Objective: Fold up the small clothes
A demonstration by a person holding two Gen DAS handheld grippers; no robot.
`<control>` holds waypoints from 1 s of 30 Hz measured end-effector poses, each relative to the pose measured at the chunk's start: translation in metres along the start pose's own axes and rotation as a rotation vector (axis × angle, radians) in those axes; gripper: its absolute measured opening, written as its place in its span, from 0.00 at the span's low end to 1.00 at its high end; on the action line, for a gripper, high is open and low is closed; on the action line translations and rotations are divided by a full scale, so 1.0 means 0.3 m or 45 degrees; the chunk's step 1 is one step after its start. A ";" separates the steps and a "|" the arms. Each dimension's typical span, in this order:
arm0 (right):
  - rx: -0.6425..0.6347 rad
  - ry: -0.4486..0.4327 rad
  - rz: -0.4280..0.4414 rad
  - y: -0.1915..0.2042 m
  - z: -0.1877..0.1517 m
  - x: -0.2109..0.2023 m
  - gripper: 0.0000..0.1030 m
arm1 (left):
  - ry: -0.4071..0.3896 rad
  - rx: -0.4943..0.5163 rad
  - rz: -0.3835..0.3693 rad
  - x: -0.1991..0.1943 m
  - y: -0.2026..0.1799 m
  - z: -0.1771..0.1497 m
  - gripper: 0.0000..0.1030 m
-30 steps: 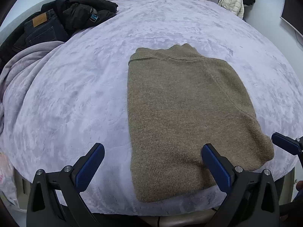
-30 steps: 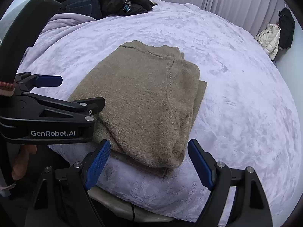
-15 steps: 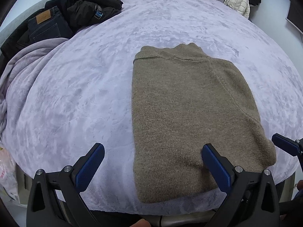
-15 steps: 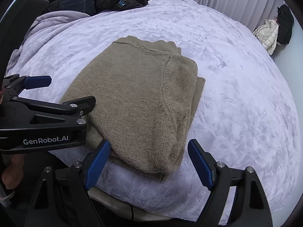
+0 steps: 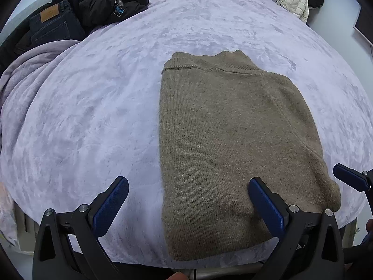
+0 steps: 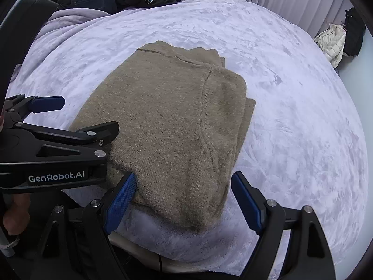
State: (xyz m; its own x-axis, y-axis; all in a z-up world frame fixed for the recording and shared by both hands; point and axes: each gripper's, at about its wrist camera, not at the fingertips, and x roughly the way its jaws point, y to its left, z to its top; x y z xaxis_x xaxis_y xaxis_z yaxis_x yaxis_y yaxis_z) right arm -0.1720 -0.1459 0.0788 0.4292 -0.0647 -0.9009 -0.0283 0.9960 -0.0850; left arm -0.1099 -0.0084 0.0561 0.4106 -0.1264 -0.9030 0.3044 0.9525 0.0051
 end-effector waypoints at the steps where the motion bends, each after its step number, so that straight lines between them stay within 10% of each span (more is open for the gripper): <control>1: -0.001 0.002 -0.001 0.000 0.001 0.001 0.84 | 0.000 0.002 0.001 0.000 0.001 -0.001 1.00; 30: -0.042 -0.066 -0.037 0.009 0.012 -0.073 0.84 | -0.071 -0.003 -0.005 -0.080 -0.003 -0.003 1.00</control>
State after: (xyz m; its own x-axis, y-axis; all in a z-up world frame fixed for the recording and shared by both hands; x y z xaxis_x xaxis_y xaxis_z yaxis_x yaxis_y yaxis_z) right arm -0.1783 -0.1416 0.0999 0.4765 -0.0897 -0.8746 -0.0443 0.9911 -0.1258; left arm -0.1210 -0.0061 0.0773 0.4569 -0.1452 -0.8776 0.3040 0.9527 0.0007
